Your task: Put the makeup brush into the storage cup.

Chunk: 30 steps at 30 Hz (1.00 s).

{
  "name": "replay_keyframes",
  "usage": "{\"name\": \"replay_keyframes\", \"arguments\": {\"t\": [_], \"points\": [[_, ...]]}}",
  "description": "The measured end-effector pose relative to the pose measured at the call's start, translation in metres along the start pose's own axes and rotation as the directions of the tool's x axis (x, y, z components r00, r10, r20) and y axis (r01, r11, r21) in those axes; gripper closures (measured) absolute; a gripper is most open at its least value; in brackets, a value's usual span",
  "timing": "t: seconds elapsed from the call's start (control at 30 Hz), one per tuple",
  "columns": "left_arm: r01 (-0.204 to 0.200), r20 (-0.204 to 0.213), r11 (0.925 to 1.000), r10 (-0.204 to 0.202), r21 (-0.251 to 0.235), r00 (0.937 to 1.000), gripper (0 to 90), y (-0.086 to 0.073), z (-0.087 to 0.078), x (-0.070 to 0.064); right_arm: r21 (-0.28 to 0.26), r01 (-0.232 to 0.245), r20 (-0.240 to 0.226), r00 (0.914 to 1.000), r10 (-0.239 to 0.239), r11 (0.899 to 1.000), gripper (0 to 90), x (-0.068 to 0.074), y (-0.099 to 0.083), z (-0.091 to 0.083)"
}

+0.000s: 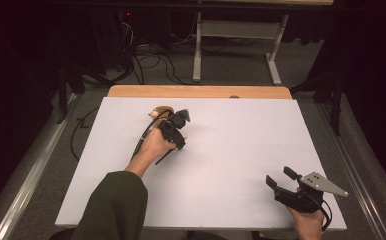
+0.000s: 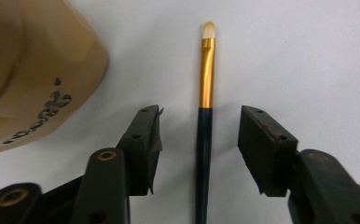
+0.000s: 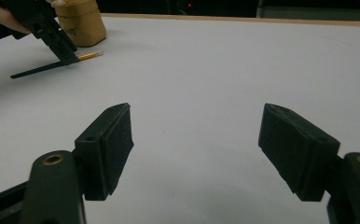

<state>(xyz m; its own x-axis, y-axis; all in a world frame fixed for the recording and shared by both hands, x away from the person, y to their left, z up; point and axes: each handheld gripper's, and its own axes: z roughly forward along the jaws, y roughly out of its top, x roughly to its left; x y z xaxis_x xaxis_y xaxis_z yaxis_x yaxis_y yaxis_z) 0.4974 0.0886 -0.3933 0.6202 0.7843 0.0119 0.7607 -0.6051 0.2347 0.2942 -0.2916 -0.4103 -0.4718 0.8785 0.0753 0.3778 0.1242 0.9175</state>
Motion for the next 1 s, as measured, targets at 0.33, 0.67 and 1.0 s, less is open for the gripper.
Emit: {"name": "replay_keyframes", "arguments": {"t": [0.33,0.67,1.0], "points": [[0.000,0.015,0.9999,0.000,0.015,0.9999,61.0,0.0008,0.0027,-0.0014,0.004,-0.004,0.000,1.0000,0.004,1.000,27.9,0.0004,-0.0001,0.0003],[0.008,0.026,0.9995,-0.008,0.030,0.9996,69.9,0.0028,0.0030,-0.0040,0.008,0.005,-0.005,1.0000,-0.005,1.000,28.0,0.0008,-0.0003,0.0013],[-0.006,0.024,0.9988,0.005,0.048,0.9997,79.4,0.0053,0.0033,-0.0087,0.017,0.009,-0.007,0.9999,-0.009,1.000,28.1,0.0022,-0.0003,0.0021]]}}
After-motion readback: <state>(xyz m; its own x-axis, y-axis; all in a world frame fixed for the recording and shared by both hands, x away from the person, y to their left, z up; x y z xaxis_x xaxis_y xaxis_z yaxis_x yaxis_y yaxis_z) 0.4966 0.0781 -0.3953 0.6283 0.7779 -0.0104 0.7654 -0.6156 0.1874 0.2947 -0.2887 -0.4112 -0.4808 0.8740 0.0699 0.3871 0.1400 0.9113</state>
